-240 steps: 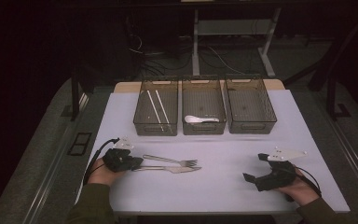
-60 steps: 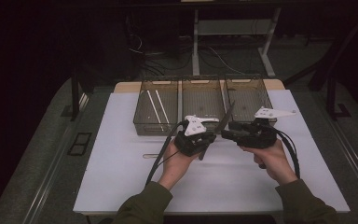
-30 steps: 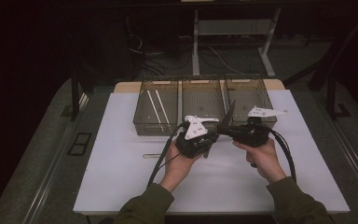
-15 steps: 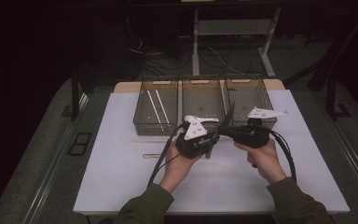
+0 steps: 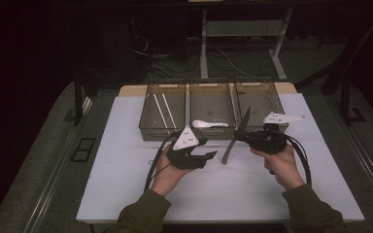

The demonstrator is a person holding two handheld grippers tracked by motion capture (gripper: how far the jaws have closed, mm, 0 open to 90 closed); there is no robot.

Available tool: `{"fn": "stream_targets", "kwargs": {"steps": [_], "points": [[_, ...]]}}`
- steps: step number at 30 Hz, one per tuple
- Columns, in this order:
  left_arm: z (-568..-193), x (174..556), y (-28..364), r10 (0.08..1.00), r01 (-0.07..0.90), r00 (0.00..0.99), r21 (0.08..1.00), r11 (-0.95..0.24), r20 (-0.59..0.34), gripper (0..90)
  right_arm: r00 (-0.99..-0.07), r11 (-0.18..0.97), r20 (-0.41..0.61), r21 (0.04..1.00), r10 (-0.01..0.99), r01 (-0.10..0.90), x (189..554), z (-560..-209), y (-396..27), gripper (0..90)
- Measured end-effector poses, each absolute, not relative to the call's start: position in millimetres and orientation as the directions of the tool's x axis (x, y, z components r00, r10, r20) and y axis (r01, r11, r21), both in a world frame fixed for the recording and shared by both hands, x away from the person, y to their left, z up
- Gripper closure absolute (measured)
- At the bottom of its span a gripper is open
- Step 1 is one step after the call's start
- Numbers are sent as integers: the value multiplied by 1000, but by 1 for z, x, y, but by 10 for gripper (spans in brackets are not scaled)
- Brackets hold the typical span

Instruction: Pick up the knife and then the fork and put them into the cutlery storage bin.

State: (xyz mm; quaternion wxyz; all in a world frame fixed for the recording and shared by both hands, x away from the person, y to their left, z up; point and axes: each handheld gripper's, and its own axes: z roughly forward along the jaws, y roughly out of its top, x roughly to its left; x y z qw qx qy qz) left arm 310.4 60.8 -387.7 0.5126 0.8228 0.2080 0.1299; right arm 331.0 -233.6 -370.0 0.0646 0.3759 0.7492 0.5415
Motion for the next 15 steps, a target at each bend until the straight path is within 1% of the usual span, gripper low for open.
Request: {"fn": "stream_targets", "kwargs": {"steps": [5, 15], "points": [[-392, 299, 89, 447, 217, 895, 888, -405, -14, 362, -709, 144, 291, 863, 642, 484, 330, -368, -239, 876], [-404, 279, 139, 461, 257, 885, 893, -369, -64, 237, -691, 138, 278, 865, 667, 482, 330, -363, -251, 876]]}}
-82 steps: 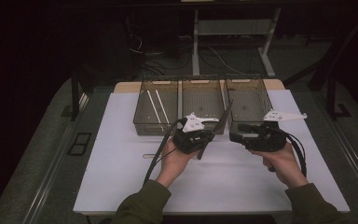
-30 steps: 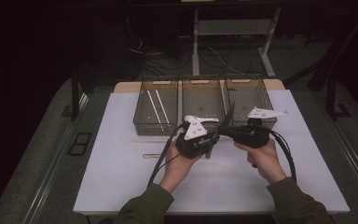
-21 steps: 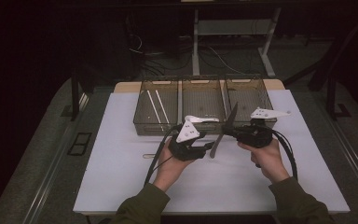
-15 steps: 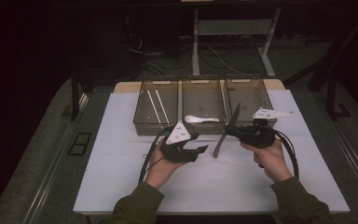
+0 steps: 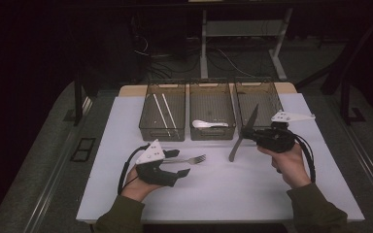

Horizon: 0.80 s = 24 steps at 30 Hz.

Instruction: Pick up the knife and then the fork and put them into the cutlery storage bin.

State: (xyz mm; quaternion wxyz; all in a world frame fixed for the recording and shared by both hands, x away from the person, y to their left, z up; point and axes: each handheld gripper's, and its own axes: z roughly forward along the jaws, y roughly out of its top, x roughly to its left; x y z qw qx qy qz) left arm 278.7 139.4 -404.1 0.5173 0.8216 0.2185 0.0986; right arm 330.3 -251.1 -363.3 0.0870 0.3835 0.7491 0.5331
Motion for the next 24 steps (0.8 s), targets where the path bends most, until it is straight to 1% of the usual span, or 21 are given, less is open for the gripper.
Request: {"fn": "stream_targets", "kwargs": {"steps": [5, 11, 15, 16, 24], "points": [[-416, 270, 154, 475, 285, 875, 895, -343, -96, 186, -679, 141, 262, 868, 686, 477, 331, -359, -259, 876], [-422, 267, 158, 492, 309, 863, 891, -333, -116, 118, -661, 128, 248, 875, 708, 466, 333, -349, -273, 877], [-424, 268, 157, 510, 323, 852, 884, -339, -116, 13, -654, 128, 237, 880, 718, 458, 334, -339, -282, 877], [-424, 268, 157, 510, 327, 851, 883, -338, -120, 0, -653, 132, 228, 881, 723, 454, 334, -337, -284, 877], [-425, 269, 157, 523, 341, 843, 877, -338, -126, 0, -634, 135, 197, 890, 747, 436, 342, -315, -299, 877]]}}
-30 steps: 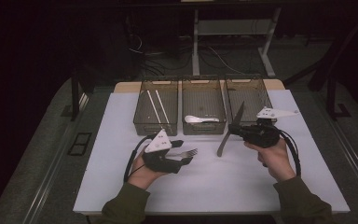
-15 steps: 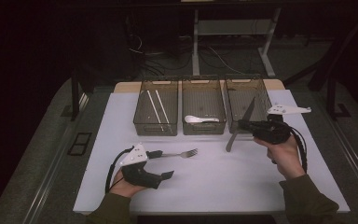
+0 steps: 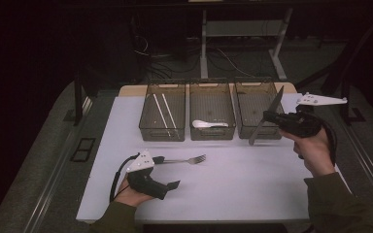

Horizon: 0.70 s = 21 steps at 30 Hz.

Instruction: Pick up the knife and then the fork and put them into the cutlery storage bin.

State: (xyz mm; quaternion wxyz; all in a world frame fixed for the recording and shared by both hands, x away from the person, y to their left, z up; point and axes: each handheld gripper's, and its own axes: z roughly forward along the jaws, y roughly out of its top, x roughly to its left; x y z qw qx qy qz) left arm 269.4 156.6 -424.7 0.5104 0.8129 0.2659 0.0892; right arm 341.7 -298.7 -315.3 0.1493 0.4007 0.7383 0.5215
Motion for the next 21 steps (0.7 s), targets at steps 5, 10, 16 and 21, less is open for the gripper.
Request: {"fn": "stream_targets", "kwargs": {"steps": [5, 10, 16, 21], "points": [[-425, 269, 156, 527, 346, 840, 876, -337, -129, 0, -620, 132, 180, 897, 763, 423, 347, -299, -307, 877], [-424, 269, 155, 524, 329, 845, 878, -349, -108, 0, -597, 126, 163, 902, 786, 413, 353, -288, -315, 877], [-424, 269, 154, 522, 329, 846, 877, -352, -108, 0, -556, 128, 136, 903, 820, 410, 363, -277, -328, 877], [-424, 269, 153, 514, 323, 852, 875, -360, -103, 0, -512, 156, 87, 897, 855, 413, 373, -270, -337, 877]]}}
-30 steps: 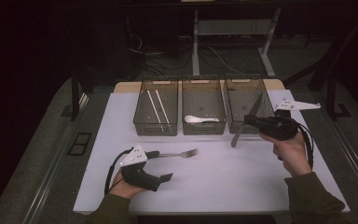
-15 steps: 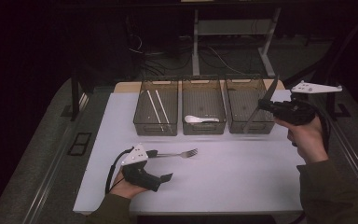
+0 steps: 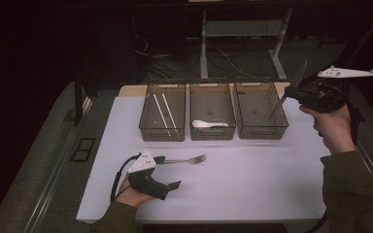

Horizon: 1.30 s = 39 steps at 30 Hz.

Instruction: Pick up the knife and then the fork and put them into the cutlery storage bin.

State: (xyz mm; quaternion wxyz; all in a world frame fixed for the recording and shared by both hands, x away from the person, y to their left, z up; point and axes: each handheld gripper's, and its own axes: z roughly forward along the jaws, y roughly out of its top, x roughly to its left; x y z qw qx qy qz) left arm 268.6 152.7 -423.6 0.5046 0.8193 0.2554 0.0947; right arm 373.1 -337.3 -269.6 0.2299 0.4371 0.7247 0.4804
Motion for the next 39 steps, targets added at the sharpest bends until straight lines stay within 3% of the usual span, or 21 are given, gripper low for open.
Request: {"fn": "stream_targets", "kwargs": {"steps": [15, 26, 39], "points": [[-423, 268, 153, 513, 321, 852, 878, -356, -103, 0, -422, 223, 32, 811, 906, 540, 414, -294, -346, 877], [-423, 268, 152, 510, 322, 854, 876, -359, -105, 0, -422, 293, 12, 701, 907, 650, 433, -329, -343, 877], [-424, 268, 151, 505, 323, 857, 875, -362, -108, 0, -449, 336, -17, 689, 893, 642, 457, -347, -321, 876]]}}
